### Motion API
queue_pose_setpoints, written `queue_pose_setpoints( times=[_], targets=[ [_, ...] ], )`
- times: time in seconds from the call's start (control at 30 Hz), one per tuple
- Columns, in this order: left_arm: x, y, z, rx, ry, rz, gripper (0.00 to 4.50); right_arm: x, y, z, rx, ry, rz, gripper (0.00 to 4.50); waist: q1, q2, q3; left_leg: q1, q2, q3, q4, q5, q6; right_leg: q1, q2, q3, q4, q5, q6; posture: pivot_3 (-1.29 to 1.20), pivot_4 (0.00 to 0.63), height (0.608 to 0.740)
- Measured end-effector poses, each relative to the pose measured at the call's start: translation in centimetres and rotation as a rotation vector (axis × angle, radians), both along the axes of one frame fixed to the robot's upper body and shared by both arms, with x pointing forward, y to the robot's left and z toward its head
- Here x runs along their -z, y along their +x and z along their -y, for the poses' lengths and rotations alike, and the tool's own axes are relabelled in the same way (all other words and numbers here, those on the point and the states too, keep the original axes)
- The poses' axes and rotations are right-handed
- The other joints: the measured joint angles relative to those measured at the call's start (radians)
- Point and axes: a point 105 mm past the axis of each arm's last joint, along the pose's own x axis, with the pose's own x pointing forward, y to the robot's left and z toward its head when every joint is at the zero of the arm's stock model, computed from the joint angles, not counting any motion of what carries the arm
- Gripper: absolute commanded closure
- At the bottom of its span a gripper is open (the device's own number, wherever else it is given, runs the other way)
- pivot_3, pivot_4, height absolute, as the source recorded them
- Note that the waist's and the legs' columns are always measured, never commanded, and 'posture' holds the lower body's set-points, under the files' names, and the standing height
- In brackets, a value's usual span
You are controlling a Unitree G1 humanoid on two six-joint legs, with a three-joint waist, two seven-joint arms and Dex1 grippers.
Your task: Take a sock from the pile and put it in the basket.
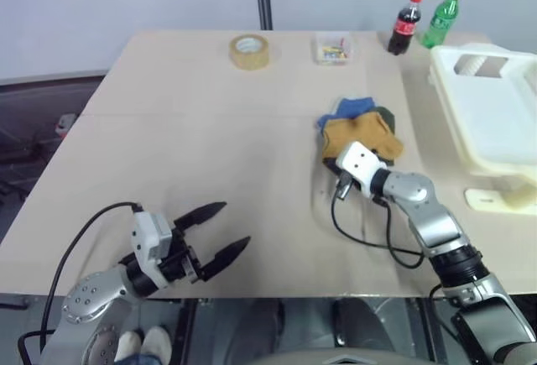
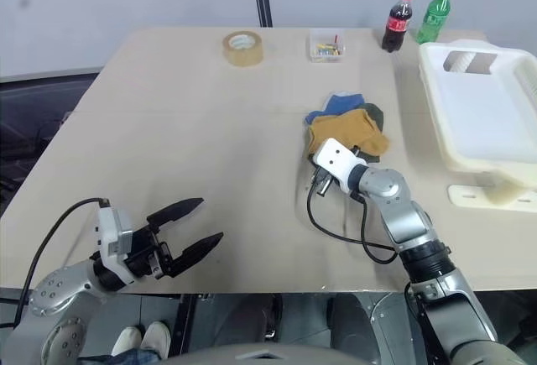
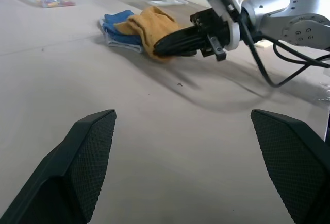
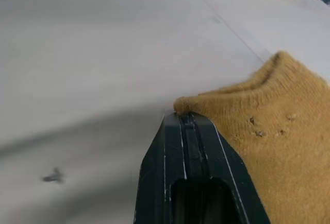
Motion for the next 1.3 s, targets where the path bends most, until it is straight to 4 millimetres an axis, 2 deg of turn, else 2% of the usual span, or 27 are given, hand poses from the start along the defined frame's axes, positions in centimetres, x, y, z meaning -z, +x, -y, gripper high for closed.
queue_pose_setpoints(
  times=[0.1, 0.2, 0.3, 0.4, 0.5, 0.63, 0.7, 0.73, 0.8, 0.83, 0.87, 0.93, 0.97, 1.0, 1.03, 1.07, 1.13, 1.3],
  targets=[
    [-0.1, 0.0, 0.0, 0.001, 0.000, 0.003, 0.00, -0.4, -0.6, -0.2, -0.025, 0.031, -0.038, 4.46, 0.000, 0.000, 0.000, 0.000, 0.000, 0.000, 0.000, 0.000, 0.000, 0.000, 0.000, 0.000, 0.000, 0.000, 0.000, 0.00, 0.150, 0.738],
    [-0.2, 0.2, 0.1, 0.003, 0.001, 0.010, 0.00, -1.2, -1.9, -1.1, -0.095, 0.037, -0.061, 4.46, 0.000, 0.000, 0.000, 0.000, 0.000, 0.000, 0.000, 0.000, 0.000, 0.000, -0.001, 0.000, 0.000, 0.000, 0.000, 0.00, 0.150, 0.738],
    [0.0, 0.2, 0.1, 0.003, -0.001, 0.009, 0.00, -1.4, -2.4, -2.0, -0.123, 0.031, -0.087, 4.46, -0.003, 0.000, 0.000, 0.000, 0.000, 0.000, 0.000, 0.000, 0.000, 0.000, -0.001, 0.000, 0.000, 0.000, 0.000, 0.00, 0.150, 0.738],
    [0.4, 0.1, 0.4, 0.008, -0.007, -0.006, 0.00, -1.8, -3.1, -5.0, -0.186, 0.058, -0.141, 4.46, -0.006, 0.000, 0.000, 0.000, 0.001, 0.000, 0.000, 0.000, 0.000, -0.001, -0.001, 0.001, 0.001, 0.000, 0.000, 0.00, 0.150, 0.738],
    [0.4, 0.1, 0.4, 0.009, -0.007, -0.006, 0.00, -4.1, -4.1, -7.8, -0.270, 0.137, -0.143, 4.46, -0.004, 0.001, 0.000, -0.002, 0.000, 0.000, 0.000, 0.000, 0.000, -0.004, -0.001, 0.001, 0.001, 0.000, 0.000, 0.00, 0.150, 0.738],
    [0.7, -0.2, 0.2, 0.003, -0.005, -0.024, 0.00, -8.0, -5.9, -9.0, -0.348, 0.269, -0.186, 4.46, 0.002, 0.001, 0.000, -0.003, 0.000, -0.001, -0.001, 0.000, 0.000, -0.004, -0.005, 0.000, 0.000, 0.000, 0.000, 0.00, 0.150, 0.738],
    [0.8, -0.3, 0.1, -0.004, -0.004, -0.028, 0.00, -9.9, -6.4, -7.8, -0.339, 0.361, -0.231, 4.46, 0.005, 0.000, 0.000, -0.003, 0.000, -0.001, -0.001, 0.000, 0.000, -0.004, -0.006, -0.001, 0.000, 0.000, 0.000, 0.00, 0.150, 0.738],
    [0.8, -0.3, -0.1, -0.010, -0.002, -0.031, 0.00, -10.2, -6.3, -7.3, -0.326, 0.382, -0.243, 4.46, 0.004, 0.000, 0.000, -0.003, 0.000, -0.001, -0.001, 0.000, 0.000, -0.004, -0.006, 0.000, 0.000, 0.000, 0.000, 0.00, 0.150, 0.738],
    [0.8, -0.4, -0.2, -0.014, 0.000, -0.032, 0.00, -10.1, -6.0, -5.0, -0.254, 0.420, -0.308, 4.46, 0.005, 0.000, 0.000, -0.003, 0.000, -0.001, -0.001, 0.000, 0.000, -0.004, -0.006, 0.000, -0.001, 0.000, 0.000, 0.00, 0.150, 0.738],
    [0.8, -0.4, -0.3, -0.016, 0.001, -0.030, 0.00, -9.4, -5.7, -3.4, -0.199, 0.403, -0.335, 4.46, 0.008, 0.000, 0.000, -0.003, -0.001, -0.002, -0.001, 0.000, 0.000, -0.004, -0.007, -0.001, -0.001, 0.000, -0.001, 0.00, 0.150, 0.738],
    [0.7, -0.5, -0.5, -0.025, 0.004, -0.030, 0.00, -7.8, -5.3, -1.1, -0.101, 0.375, -0.389, 4.46, 0.009, -0.001, -0.001, -0.003, -0.001, -0.002, -0.002, 0.000, 0.000, -0.003, -0.007, -0.001, -0.002, 0.000, -0.001, 0.00, 0.150, 0.738],
    [0.9, -0.6, -0.6, -0.028, 0.005, -0.036, 0.00, -5.7, -4.8, 1.6, 0.022, 0.354, -0.463, 4.46, 0.002, 0.001, 0.000, -0.005, -0.001, 0.001, -0.003, 0.000, 0.000, -0.005, -0.007, 0.002, -0.002, 0.000, 0.000, 0.00, 0.150, 0.738],
    [0.7, -0.5, -0.5, -0.025, 0.005, -0.030, 0.00, -5.2, -4.8, 2.1, 0.046, 0.344, -0.476, 4.46, -0.004, 0.001, 0.001, -0.005, 0.000, 0.003, -0.003, 0.000, 0.000, -0.007, -0.006, 0.003, 0.000, 0.000, 0.000, 0.00, 0.150, 0.738],
    [0.3, -0.2, -0.3, -0.014, 0.002, -0.008, 0.00, -3.0, -4.6, 4.2, 0.141, 0.300, -0.512, 4.46, -0.001, 0.001, 0.000, -0.004, 0.000, 0.002, -0.004, 0.000, 0.000, -0.006, -0.005, 0.002, 0.000, -0.001, -0.001, 0.00, 0.150, 0.738],
    [0.3, -0.2, -0.3, -0.014, 0.001, -0.007, 0.00, -2.7, -4.6, 4.5, 0.152, 0.297, -0.517, 4.46, -0.001, 0.000, 0.000, -0.004, 0.000, 0.002, -0.004, 0.000, 0.000, -0.006, -0.005, 0.002, 0.000, -0.001, -0.001, 0.00, 0.150, 0.738],
    [0.1, 0.0, -0.3, -0.011, -0.002, 0.002, 0.00, 0.9, -4.4, 8.0, 0.314, 0.218, -0.573, 4.46, 0.002, 0.000, 0.000, -0.004, 0.000, 0.002, -0.004, 0.000, 0.000, -0.006, -0.005, 0.002, 0.000, -0.001, -0.002, 0.00, 0.150, 0.738],
    [0.4, 0.0, -0.4, -0.017, -0.002, -0.012, 0.00, 1.1, -4.3, 9.0, 0.330, 0.192, -0.535, 4.46, -0.002, 0.003, -0.001, -0.002, 0.000, 0.007, -0.004, 0.000, 0.001, -0.005, -0.005, 0.005, 0.000, -0.001, -0.001, 0.00, 0.150, 0.738],
    [0.0, 0.3, -0.3, -0.003, -0.003, 0.011, 0.00, 1.5, -4.6, 9.8, 0.324, 0.128, -0.496, 4.46, 0.000, 0.000, -0.002, 0.001, 0.000, 0.004, -0.001, 0.000, 0.001, 0.000, -0.001, 0.002, 0.000, -0.001, -0.001, 0.00, 0.150, 0.738]
  ],
)
